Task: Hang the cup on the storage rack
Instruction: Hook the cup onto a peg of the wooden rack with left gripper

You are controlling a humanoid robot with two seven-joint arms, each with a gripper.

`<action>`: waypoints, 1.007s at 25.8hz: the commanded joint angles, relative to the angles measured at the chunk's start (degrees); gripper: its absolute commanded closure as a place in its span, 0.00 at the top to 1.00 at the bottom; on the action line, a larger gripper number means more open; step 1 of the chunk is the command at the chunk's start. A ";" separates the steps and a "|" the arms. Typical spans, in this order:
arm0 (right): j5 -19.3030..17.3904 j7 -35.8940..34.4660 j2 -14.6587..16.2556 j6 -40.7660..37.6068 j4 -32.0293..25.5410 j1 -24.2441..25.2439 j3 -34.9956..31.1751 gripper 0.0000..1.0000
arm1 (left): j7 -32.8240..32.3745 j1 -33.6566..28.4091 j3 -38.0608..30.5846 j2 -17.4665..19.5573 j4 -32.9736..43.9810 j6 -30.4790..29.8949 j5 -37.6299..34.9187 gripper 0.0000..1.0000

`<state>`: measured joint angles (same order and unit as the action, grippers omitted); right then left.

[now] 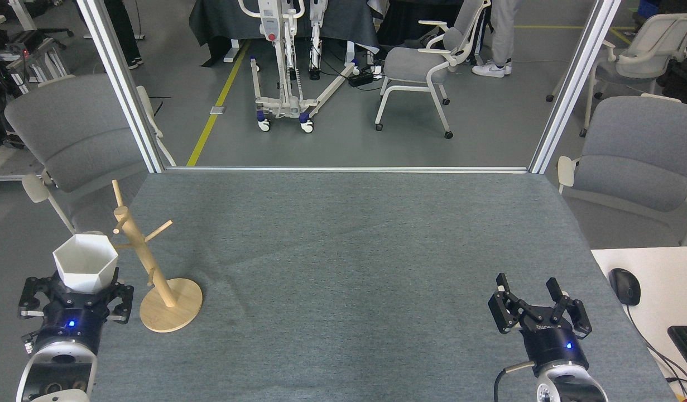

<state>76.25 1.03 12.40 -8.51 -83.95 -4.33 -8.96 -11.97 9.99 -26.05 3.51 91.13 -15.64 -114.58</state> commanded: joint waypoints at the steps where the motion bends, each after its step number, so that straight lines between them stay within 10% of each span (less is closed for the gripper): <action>1: -0.05 0.12 -0.09 0.08 0.10 -0.06 -0.18 1.00 | 0.02 0.02 0.47 -0.08 -1.05 0.17 -1.09 0.00; 8: -0.05 0.12 -1.32 -0.01 0.10 -1.82 -1.14 1.00 | 0.11 -0.68 2.32 0.10 -1.13 0.17 -1.61 0.00; 10: -0.05 0.03 -2.03 0.08 0.19 -2.17 -1.14 1.00 | 0.11 -0.68 2.41 0.01 -1.13 0.17 -1.61 0.21; 13: -0.05 0.03 -1.59 -0.10 0.19 -2.43 -1.05 1.00 | 0.55 -0.68 2.49 -0.08 -1.49 1.14 -2.05 0.82; 15: -0.05 0.03 -2.11 -0.01 0.19 -2.35 -1.23 1.00 | 0.81 -0.68 3.81 0.10 -1.75 2.37 -2.14 0.95; 26: -0.13 0.12 -2.64 -0.10 0.28 -2.26 -1.58 1.00 | 0.99 -3.49 5.39 -0.08 -2.19 3.16 -1.88 0.98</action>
<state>76.12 1.14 9.69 -8.52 -83.67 -6.61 -10.52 -11.02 7.39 -20.79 3.49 89.17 -12.38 -116.61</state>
